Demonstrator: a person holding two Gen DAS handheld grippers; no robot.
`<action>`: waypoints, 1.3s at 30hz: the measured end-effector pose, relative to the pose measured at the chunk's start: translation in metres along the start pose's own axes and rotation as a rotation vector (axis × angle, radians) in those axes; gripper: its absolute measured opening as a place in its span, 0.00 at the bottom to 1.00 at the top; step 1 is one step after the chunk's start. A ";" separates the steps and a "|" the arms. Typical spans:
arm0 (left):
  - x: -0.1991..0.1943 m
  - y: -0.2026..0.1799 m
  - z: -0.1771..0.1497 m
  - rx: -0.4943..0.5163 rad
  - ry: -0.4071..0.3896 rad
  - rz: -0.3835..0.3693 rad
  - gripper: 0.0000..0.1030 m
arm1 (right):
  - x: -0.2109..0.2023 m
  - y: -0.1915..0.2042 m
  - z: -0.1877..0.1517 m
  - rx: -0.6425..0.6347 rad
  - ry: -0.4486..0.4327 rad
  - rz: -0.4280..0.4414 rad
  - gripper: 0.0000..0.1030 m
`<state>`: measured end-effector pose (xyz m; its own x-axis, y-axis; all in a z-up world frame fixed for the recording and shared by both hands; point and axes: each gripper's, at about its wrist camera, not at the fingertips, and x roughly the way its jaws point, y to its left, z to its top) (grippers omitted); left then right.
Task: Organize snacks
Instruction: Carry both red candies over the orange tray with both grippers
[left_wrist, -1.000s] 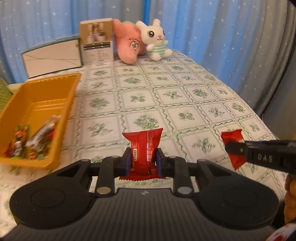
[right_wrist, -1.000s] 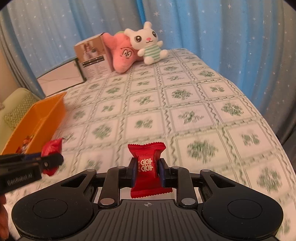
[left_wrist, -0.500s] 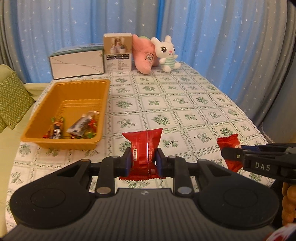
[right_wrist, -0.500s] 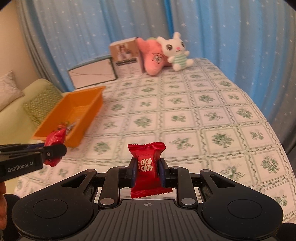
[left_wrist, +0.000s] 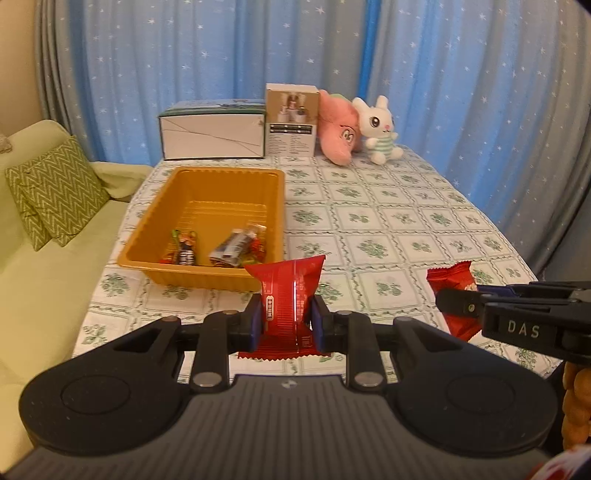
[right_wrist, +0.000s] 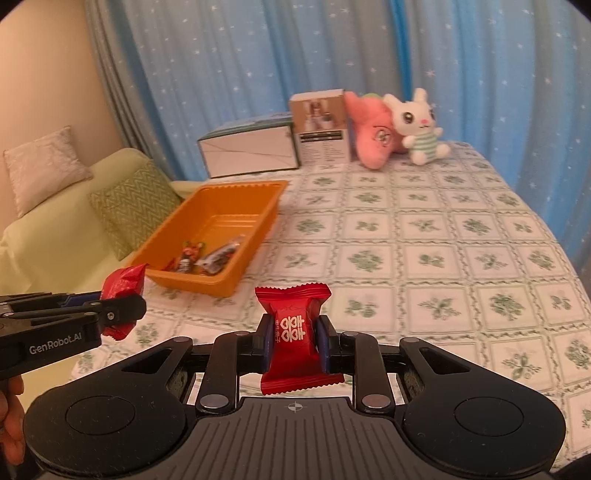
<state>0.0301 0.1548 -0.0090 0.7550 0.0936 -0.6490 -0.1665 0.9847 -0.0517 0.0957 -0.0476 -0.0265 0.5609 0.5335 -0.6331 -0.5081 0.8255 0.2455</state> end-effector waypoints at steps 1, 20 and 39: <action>-0.001 0.002 0.000 0.000 -0.002 0.003 0.23 | 0.001 0.003 0.000 -0.004 -0.001 0.005 0.24; -0.009 0.038 -0.003 -0.046 -0.007 0.049 0.23 | 0.024 0.032 0.009 -0.039 0.012 0.053 0.24; 0.006 0.062 0.004 -0.063 0.009 0.077 0.23 | 0.054 0.045 0.018 -0.056 0.049 0.064 0.24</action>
<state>0.0266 0.2166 -0.0131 0.7330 0.1670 -0.6594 -0.2637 0.9634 -0.0491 0.1148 0.0212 -0.0361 0.4942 0.5741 -0.6528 -0.5782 0.7778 0.2463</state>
